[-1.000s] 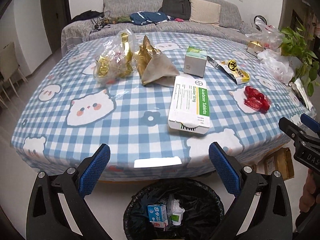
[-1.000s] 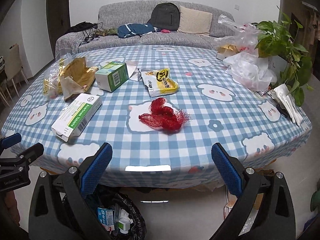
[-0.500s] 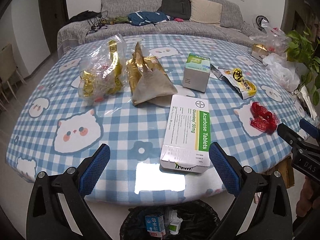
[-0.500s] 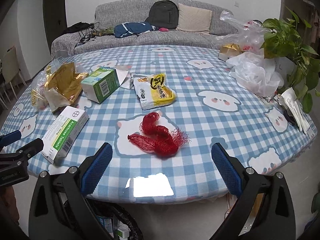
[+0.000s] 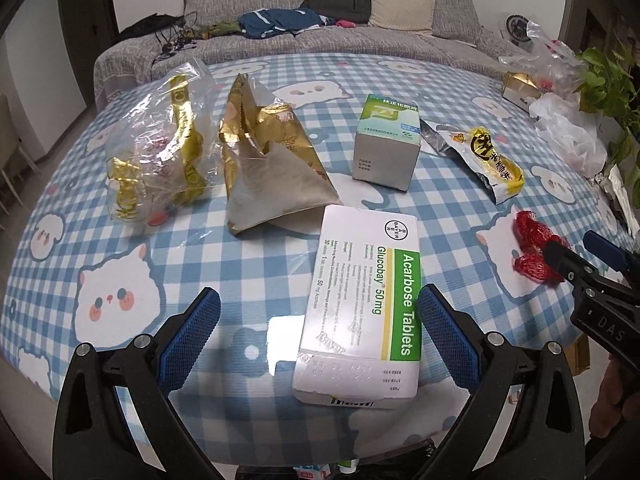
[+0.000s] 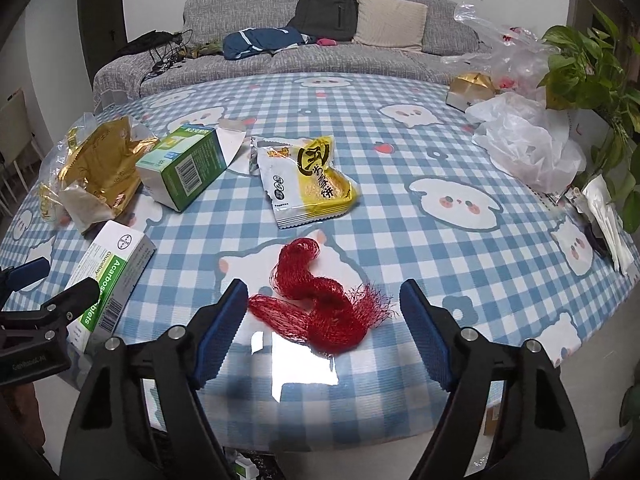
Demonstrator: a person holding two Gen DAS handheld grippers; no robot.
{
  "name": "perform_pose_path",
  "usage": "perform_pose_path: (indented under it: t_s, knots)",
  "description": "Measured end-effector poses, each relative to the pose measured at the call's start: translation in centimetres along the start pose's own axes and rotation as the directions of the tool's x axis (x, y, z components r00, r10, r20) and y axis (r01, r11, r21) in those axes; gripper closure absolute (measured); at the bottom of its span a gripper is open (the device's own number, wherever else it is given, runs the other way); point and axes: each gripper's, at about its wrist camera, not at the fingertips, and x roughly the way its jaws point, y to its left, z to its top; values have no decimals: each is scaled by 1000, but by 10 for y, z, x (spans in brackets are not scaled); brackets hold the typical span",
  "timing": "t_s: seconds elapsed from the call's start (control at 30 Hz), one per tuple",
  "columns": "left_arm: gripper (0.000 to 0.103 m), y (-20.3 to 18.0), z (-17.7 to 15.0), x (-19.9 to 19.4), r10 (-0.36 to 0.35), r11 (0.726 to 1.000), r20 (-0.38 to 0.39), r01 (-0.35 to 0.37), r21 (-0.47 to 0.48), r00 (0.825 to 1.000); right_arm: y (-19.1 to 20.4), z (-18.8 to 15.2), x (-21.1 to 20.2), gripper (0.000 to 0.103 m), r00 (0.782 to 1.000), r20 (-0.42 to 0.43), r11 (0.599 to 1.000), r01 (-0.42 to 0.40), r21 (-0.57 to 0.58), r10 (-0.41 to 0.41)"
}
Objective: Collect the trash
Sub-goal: 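Grasp the red mesh net with the right tool while the left tool grasps the Acarbose Tablets box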
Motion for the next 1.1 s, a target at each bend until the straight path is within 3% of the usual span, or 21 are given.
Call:
perform_pose_path:
  t_s: [0.23,0.47,0.73,0.87,1.1]
  knots:
    - [8,-5,2,9,-11,1000,-6,11,12,1000,6,-1,18,44,999,-45,1000,-5,-10,5]
    - [22,-11,3,6,-34,999,-7,34,15,999,7,-2,24,57,998,-66,1000,-10,-5,9]
    - [23,-19,-1,16,-39,999,-28,40,26,999,8,-4,23,73,998,-67,1000,-6,-12,6]
    - [43,-19,-3,16,-33,999,-28,34,29,999,8,-4,22,81,998,-66,1000,-7,-11,6]
    - [44,-17,-5,12,-51,999,-21,51,18,998,7,-5,20,85,998,-58,1000,-4,1,4]
